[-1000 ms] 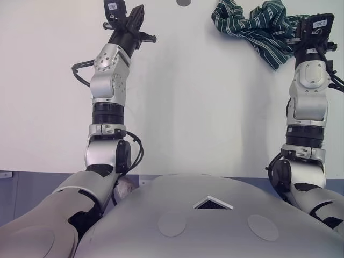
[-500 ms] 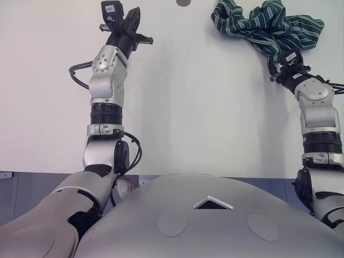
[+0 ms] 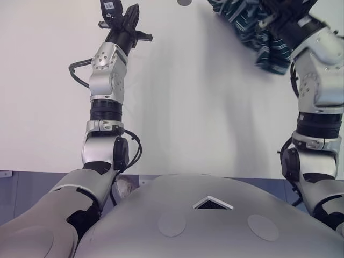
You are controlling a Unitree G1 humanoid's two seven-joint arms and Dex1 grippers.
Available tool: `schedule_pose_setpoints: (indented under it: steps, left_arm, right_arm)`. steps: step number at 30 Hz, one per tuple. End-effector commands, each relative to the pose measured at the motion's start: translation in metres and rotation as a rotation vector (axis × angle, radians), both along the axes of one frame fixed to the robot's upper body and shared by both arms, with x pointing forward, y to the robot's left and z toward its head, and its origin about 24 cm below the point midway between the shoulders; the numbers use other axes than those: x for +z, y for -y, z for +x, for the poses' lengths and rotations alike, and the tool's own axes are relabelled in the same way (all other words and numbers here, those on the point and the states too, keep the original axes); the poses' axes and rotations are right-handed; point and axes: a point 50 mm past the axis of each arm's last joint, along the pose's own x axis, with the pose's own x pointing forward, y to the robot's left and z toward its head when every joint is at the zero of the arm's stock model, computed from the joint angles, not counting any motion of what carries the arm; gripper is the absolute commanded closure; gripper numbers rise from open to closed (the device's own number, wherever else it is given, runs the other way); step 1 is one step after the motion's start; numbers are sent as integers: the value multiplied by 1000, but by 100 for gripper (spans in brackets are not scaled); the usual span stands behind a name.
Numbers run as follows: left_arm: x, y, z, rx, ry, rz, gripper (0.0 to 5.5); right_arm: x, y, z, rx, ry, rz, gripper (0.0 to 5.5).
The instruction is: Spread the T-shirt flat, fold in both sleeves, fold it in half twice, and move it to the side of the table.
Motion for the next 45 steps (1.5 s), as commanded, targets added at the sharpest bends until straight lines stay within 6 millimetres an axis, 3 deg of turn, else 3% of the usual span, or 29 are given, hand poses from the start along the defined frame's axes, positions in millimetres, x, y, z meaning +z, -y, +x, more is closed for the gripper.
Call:
schedule_pose_setpoints:
  steps: [1,3,4,8,12,16,18,21,25,28,32,36,44,45]
  left_arm:
    - [9,-3,6,11,28,18,550]
    - [9,-6,6,23,34,16,550]
    - [10,-7,6,27,39,17,550]
    - [12,-12,5,29,54,26,550]
    - [10,-6,3,-7,46,33,550]
    - [9,15,-2,-144,50,78,550]
    - [7,18,-5,-169,44,86,550]
    - [4,16,-8,-165,31,93,550]
    - [-1,23,-12,-232,-17,74,550]
    - [-15,40,-26,-390,-222,-99,550]
    - [-25,63,-55,-610,-525,-283,550]
    - [-25,77,-60,-664,-660,-301,550]
    - [-30,100,-57,-665,-832,-405,387]
    - [-31,102,-56,-664,-841,-426,387]
  right_arm:
    - [68,-2,0,119,68,173,550]
    - [87,8,2,135,60,234,550]
    - [81,19,6,104,17,199,550]
    - [27,53,16,-49,-224,43,550]
    - [-34,57,17,-135,-417,-122,550]
    - [-81,69,21,-308,-465,-292,451]
    - [-80,76,24,-378,-340,-459,427]
    - [-48,70,27,-359,-70,-587,427]
    - [-18,39,19,-170,121,-607,427]
    - [-25,21,8,-38,123,-618,427]
    - [-41,20,5,-38,58,-602,427]
    - [-53,18,6,-64,22,-580,427]
    - [-64,16,8,-113,0,-568,422]
    - [-66,16,8,-121,-4,-567,422]
